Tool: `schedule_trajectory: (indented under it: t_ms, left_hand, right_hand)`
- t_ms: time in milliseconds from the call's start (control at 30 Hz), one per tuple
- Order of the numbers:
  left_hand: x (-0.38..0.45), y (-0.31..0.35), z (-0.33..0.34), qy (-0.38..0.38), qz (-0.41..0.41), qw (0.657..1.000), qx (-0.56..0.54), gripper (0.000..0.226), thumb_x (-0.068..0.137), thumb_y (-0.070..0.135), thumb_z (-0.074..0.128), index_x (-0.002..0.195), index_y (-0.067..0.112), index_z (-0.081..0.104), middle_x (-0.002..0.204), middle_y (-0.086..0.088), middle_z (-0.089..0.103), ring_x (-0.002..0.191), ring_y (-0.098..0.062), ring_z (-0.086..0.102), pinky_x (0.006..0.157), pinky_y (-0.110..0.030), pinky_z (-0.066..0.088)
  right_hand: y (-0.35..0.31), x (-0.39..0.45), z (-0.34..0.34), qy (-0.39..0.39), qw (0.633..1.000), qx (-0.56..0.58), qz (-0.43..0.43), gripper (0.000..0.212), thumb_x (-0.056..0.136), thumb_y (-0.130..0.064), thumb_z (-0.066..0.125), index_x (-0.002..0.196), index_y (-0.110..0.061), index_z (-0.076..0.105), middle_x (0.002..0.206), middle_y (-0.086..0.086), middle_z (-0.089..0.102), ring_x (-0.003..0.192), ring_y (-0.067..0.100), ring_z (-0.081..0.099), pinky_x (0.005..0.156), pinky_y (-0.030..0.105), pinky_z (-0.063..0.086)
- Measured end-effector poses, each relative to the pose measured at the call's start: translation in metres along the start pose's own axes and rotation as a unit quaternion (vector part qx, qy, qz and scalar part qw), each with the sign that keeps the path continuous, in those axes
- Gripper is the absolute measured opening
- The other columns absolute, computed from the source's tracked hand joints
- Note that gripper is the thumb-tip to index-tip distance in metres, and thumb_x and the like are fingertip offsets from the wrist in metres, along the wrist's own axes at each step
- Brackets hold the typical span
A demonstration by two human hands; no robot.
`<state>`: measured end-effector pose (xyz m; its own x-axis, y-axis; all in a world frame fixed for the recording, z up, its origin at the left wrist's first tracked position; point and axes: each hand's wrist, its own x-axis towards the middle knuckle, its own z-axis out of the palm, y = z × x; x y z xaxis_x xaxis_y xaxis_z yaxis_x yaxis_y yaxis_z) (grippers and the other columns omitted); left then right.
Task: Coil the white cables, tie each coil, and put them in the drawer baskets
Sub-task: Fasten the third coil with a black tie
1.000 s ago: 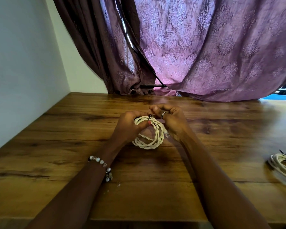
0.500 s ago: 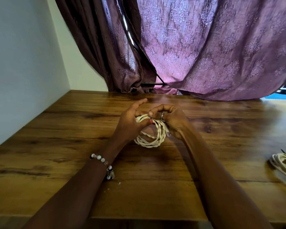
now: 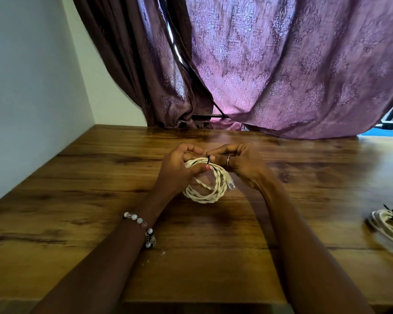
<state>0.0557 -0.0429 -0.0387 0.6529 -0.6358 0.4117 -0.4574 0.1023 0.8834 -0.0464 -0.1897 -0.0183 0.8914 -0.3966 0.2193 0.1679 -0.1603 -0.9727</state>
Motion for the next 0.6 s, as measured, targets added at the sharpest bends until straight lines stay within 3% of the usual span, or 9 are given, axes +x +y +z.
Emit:
schedule_trajectory:
  t_ms: [133,233,300,467,600]
  left_hand:
    - [-0.001,0.006,-0.001,-0.032,-0.05,0.995,-0.086,0.023,0.08,0.003,0.071,0.101,0.008,0.062,0.079,-0.006,0.072,0.064,-0.01,0.067,0.059,-0.022,0.055]
    - [-0.001,0.008,-0.004,-0.052,-0.082,0.986,-0.132,0.013,0.091,0.003,0.057,0.102,0.006,0.063,0.068,-0.003,0.07,0.053,-0.009,0.063,0.053,-0.022,0.054]
    - [-0.001,0.009,-0.006,-0.059,-0.087,0.983,-0.148,0.016,0.092,0.0,0.054,0.103,0.006,0.064,0.071,-0.004,0.071,0.052,-0.01,0.064,0.053,-0.022,0.055]
    - [-0.003,0.011,-0.003,-0.014,-0.087,0.985,-0.149,0.017,0.088,0.0,0.061,0.104,0.003,0.062,0.065,-0.005,0.07,0.047,-0.01,0.062,0.049,-0.022,0.053]
    - [-0.004,0.011,-0.002,0.002,-0.083,0.986,-0.144,0.017,0.087,0.001,0.063,0.103,0.006,0.061,0.062,-0.003,0.069,0.046,-0.009,0.061,0.048,-0.022,0.052]
  right_hand:
    - [-0.002,-0.001,0.003,0.003,0.999,-0.038,-0.032,0.016,0.076,0.008,0.069,0.092,0.003,0.07,0.08,0.008,0.074,0.074,0.018,0.07,0.072,0.029,0.059]
    - [-0.002,-0.001,0.005,0.005,0.999,-0.029,-0.043,0.019,0.075,0.012,0.069,0.093,0.008,0.069,0.078,0.006,0.073,0.071,0.016,0.07,0.068,0.024,0.058]
    - [-0.002,-0.002,0.005,-0.002,0.999,-0.02,-0.043,0.019,0.073,0.012,0.07,0.091,0.007,0.069,0.079,0.007,0.074,0.072,0.017,0.07,0.068,0.024,0.057]
    - [-0.002,-0.003,0.005,-0.004,0.999,-0.019,-0.038,0.021,0.071,0.009,0.072,0.091,0.005,0.07,0.086,0.014,0.073,0.076,0.021,0.07,0.072,0.028,0.059]
    - [-0.004,-0.004,0.007,0.0,0.999,-0.02,-0.039,0.017,0.07,0.008,0.073,0.086,0.001,0.07,0.078,0.008,0.073,0.07,0.017,0.069,0.07,0.028,0.059]
